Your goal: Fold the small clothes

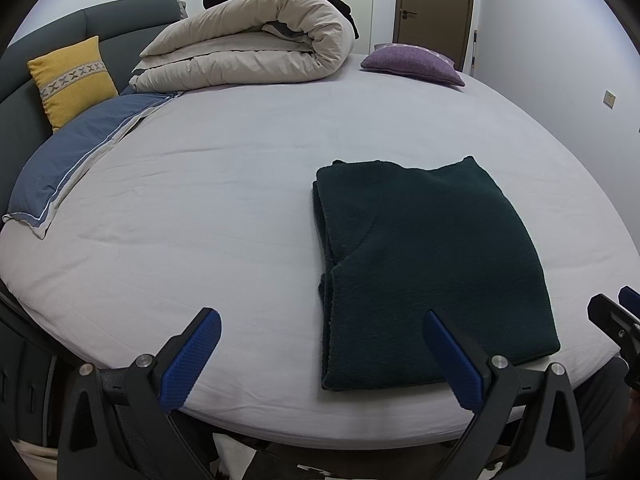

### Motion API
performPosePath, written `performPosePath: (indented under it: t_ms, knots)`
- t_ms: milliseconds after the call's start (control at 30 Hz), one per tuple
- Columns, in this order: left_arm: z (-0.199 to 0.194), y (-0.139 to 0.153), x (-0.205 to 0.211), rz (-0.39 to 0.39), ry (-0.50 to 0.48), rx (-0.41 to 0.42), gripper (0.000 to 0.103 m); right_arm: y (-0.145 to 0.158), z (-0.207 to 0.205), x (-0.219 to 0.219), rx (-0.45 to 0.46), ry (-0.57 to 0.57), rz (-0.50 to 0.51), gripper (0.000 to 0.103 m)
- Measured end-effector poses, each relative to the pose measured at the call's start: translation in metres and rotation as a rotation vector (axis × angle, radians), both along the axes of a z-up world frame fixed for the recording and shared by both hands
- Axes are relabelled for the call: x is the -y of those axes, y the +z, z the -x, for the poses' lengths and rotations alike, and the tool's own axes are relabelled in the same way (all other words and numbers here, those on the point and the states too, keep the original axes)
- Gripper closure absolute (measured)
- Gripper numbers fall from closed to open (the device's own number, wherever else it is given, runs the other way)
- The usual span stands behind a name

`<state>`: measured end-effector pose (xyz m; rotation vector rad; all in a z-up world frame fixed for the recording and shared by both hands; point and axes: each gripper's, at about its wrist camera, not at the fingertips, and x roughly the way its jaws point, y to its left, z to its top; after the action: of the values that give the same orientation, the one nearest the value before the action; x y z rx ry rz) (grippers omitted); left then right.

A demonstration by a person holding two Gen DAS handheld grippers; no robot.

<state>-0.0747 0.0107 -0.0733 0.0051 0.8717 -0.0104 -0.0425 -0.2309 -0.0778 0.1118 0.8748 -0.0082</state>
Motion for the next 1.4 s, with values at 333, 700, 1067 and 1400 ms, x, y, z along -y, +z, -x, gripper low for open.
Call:
performPosePath:
  t_ms: [333, 700, 1067, 1400]
  knots:
    - [0.0007, -0.0003, 0.0004, 0.001, 0.002, -0.001, 0.000, 0.0000, 0.0012, 0.0003, 0.001, 0.005, -0.001, 0.000]
    - [0.0012, -0.0004, 0.0009, 0.002, 0.002, 0.000, 0.000, 0.0002, 0.0019, -0.0005, 0.000, 0.003, -0.001, 0.000]
    - [0.0021, -0.0008, 0.0024, 0.003, 0.002, 0.000, 0.000, -0.0008, 0.0027, -0.0001, -0.002, 0.004, -0.001, 0.000]
    - [0.0026, -0.0013, 0.0027, 0.002, 0.001, 0.000, 0.000, -0.0015, 0.0034, 0.0005, -0.004, 0.004, -0.003, 0.000]
